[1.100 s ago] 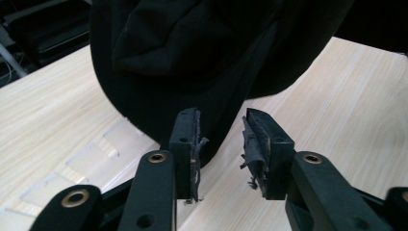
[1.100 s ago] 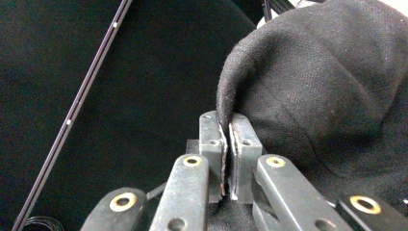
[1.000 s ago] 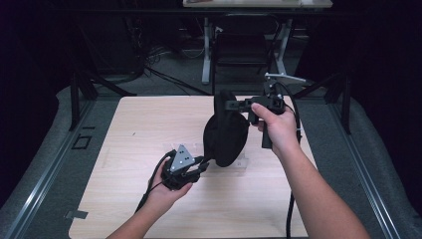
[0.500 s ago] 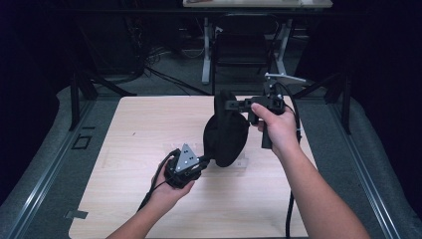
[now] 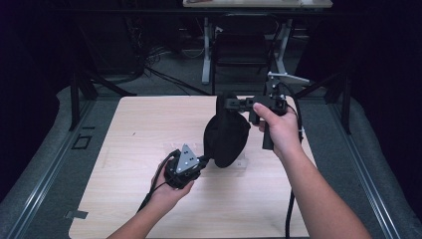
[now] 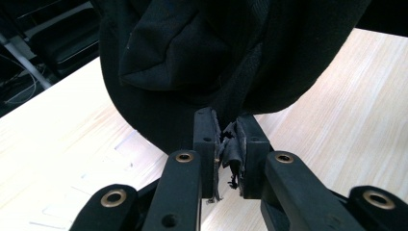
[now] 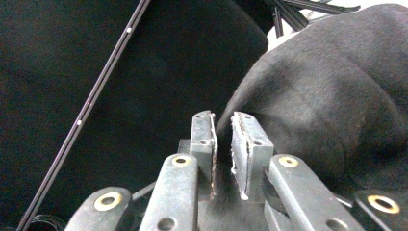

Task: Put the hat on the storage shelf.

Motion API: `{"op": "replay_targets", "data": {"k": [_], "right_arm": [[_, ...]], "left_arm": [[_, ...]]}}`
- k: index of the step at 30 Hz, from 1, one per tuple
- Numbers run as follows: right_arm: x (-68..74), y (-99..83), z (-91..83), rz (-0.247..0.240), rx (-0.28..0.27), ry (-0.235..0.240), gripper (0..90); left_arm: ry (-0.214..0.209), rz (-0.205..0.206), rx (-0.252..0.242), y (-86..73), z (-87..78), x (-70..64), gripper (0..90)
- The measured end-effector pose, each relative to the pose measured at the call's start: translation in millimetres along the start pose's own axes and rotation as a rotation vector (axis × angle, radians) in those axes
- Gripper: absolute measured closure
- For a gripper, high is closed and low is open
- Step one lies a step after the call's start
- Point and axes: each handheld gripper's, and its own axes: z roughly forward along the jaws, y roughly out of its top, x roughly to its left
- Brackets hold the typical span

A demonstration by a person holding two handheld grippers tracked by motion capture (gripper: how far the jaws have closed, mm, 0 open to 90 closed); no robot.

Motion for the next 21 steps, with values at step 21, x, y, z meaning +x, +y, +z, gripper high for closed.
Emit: {"op": "replay_targets", "data": {"k": [21], "right_arm": [[-10.8,-6.6,-21.8,0.013,-0.038,-0.011,73.9]], "left_arm": [[0.007,-0.008,-0.002,-4.8,-4.1,5.2,84.1]]}}
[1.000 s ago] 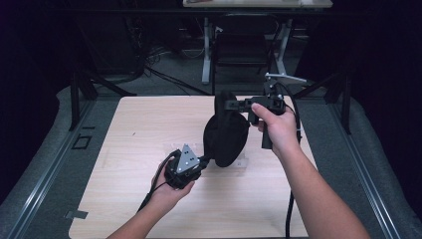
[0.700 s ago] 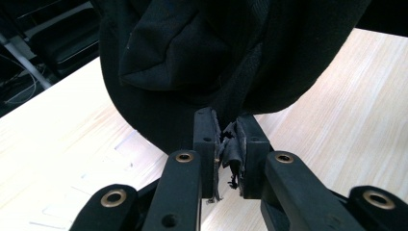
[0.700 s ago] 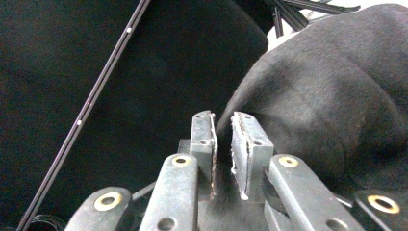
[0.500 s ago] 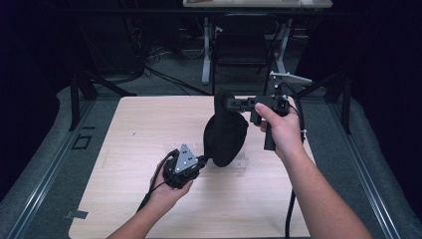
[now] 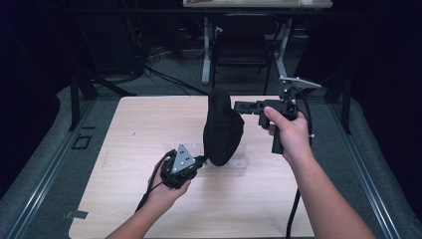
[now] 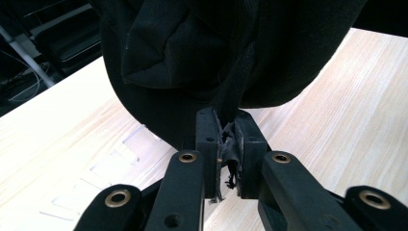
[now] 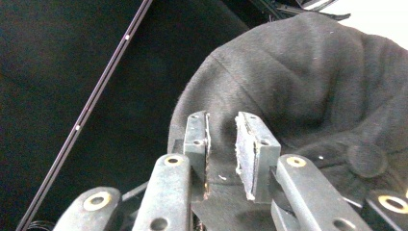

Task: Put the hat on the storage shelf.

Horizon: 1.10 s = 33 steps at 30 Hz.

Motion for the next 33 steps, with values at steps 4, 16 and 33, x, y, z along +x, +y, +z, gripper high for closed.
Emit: {"op": "replay_targets", "data": {"k": [4,16,33], "right_arm": [[-0.7,-0.1,-3.5,-0.008,0.0,-0.012,73.1],[-3.2,-5.6,-10.5,-0.042,0.003,-0.068,73.0],[-9.1,-10.5,-17.2,-0.049,-0.002,-0.106,72.5]], "left_arm": [[0.003,0.003,0.001,-1.4,-0.9,1.3,84.4],[0.026,0.006,0.009,-10.3,-5.4,5.2,85.5],[0.038,-0.048,0.045,-35.6,-5.0,15.4,85.0]]}}
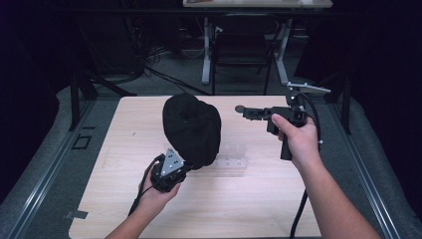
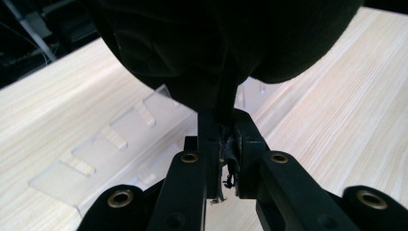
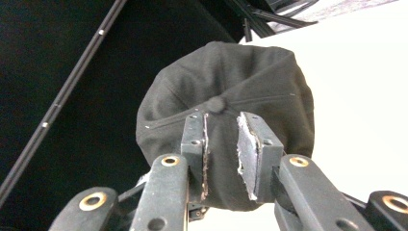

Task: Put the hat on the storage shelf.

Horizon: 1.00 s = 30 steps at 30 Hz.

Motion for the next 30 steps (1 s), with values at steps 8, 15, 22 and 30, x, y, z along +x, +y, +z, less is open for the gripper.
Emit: {"op": "replay_targets", "data": {"k": [8,15,22,30], "right_arm": [[-0.9,-5.2,-1.1,-0.022,0.004,-0.033,72.3],[0.0,-11.8,-1.4,-0.071,0.009,-0.089,71.5],[-1.3,-19.2,-2.1,-0.099,0.015,-0.124,70.6],[-1.4,-32.2,2.3,-0.177,0.041,-0.212,68.5]], "left_arm": [[-0.014,-0.018,0.019,-18.2,4.3,4.9,84.3],[-0.014,-0.073,0.008,-25.9,1.6,8.5,81.2],[-0.008,-0.062,0.013,-28.5,-2.9,11.5,70.5],[0.008,-0.135,-0.005,-36.6,-16.2,18.3,52.1]]}}
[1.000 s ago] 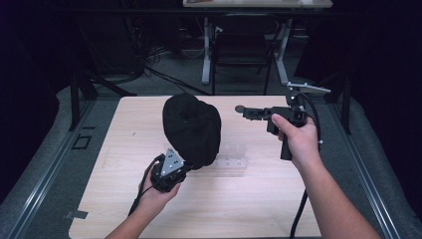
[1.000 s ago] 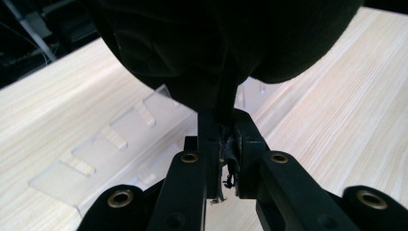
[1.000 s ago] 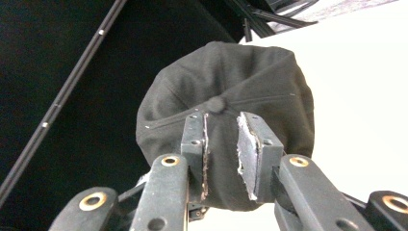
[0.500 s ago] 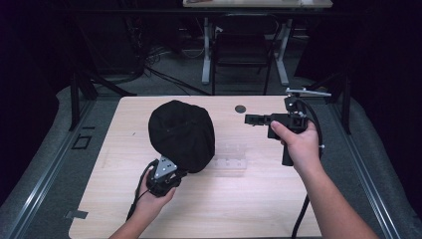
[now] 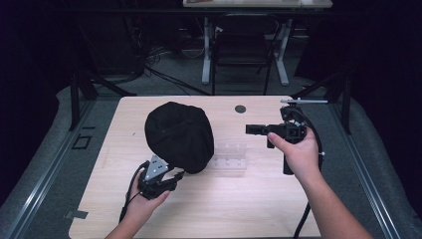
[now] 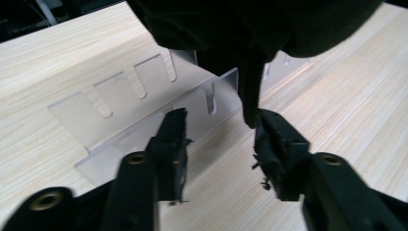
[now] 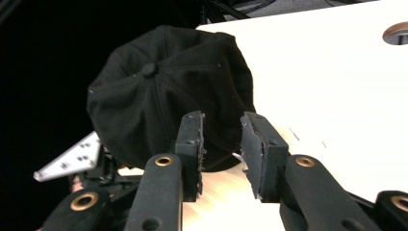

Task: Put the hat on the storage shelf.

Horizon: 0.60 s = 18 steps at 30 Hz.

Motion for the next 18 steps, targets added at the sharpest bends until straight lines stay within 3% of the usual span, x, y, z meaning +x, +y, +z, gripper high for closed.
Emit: {"op": "replay_targets", "data": {"k": [5,12,13,16,18], "right_arm": [[-0.2,-11.3,3.5,-0.045,0.02,-0.063,67.9],[-6.3,-27.5,9.1,-0.06,0.04,-0.097,67.0],[-6.7,-32.0,10.8,-0.088,0.033,-0.131,66.5],[-9.4,-41.6,16.0,-0.1,0.06,-0.15,66.3],[-9.6,-47.2,18.1,-0.134,0.042,-0.181,66.2]], "left_arm": [[0.007,-0.014,0.005,-6.7,-10.9,3.8,48.5],[0.016,-0.048,-0.011,-16.6,-16.7,11.8,47.3],[0.017,-0.058,-0.01,-18.2,-16.7,13.2,47.2],[0.02,-0.068,-0.008,-21.9,-15.4,16.6,47.1],[0.019,-0.066,-0.011,-23.9,-14.4,17.2,47.1]]}}
